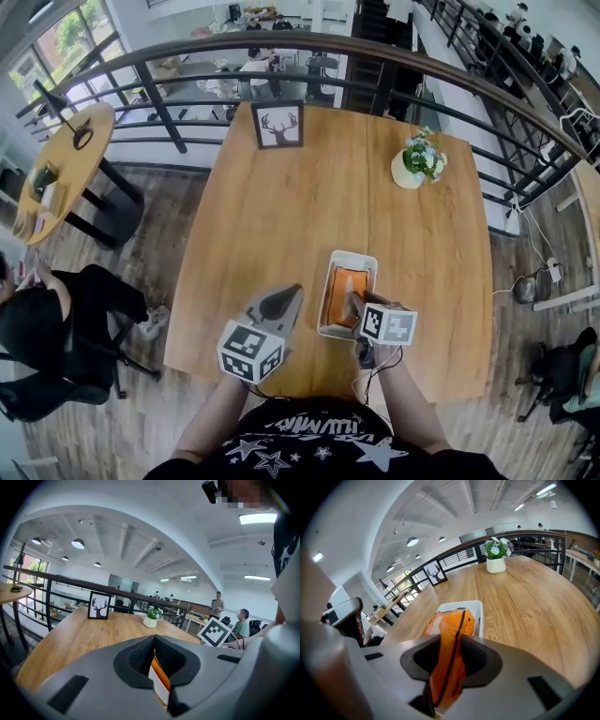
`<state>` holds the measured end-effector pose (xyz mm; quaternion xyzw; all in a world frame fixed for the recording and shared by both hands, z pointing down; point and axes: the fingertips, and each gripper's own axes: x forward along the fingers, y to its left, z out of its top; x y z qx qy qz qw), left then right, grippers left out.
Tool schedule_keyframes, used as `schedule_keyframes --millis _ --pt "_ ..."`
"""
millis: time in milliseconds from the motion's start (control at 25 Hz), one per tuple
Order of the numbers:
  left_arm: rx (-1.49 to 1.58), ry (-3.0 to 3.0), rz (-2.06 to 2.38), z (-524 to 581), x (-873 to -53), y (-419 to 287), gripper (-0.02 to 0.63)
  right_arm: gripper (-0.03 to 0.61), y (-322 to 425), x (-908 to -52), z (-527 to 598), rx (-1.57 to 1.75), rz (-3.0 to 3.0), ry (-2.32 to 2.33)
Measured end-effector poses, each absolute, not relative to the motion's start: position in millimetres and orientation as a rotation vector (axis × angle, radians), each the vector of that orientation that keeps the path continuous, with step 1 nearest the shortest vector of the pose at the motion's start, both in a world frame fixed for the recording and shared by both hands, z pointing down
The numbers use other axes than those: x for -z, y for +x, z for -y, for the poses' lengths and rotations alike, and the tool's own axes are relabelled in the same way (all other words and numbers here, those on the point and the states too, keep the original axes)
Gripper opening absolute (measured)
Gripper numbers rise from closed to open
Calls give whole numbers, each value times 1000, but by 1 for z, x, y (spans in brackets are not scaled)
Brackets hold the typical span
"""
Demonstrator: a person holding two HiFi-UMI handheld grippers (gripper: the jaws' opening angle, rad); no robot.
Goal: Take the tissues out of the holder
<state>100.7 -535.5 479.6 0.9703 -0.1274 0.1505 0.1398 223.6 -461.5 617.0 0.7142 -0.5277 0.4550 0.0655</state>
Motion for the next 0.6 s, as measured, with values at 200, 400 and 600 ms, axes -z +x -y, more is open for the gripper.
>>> schedule_keyframes --millis 200,400,600 --pt "-405 2817 387 536 -469 96 14 98 225 -597 462 -1315 1649 2190" --pt "-393 2823 400 530 -466 90 14 97 225 -581 460 -1291 1710 2226" --pt "-370 2841 408 522 -458 83 14 97 222 -562 457 -1205 1791 2234"
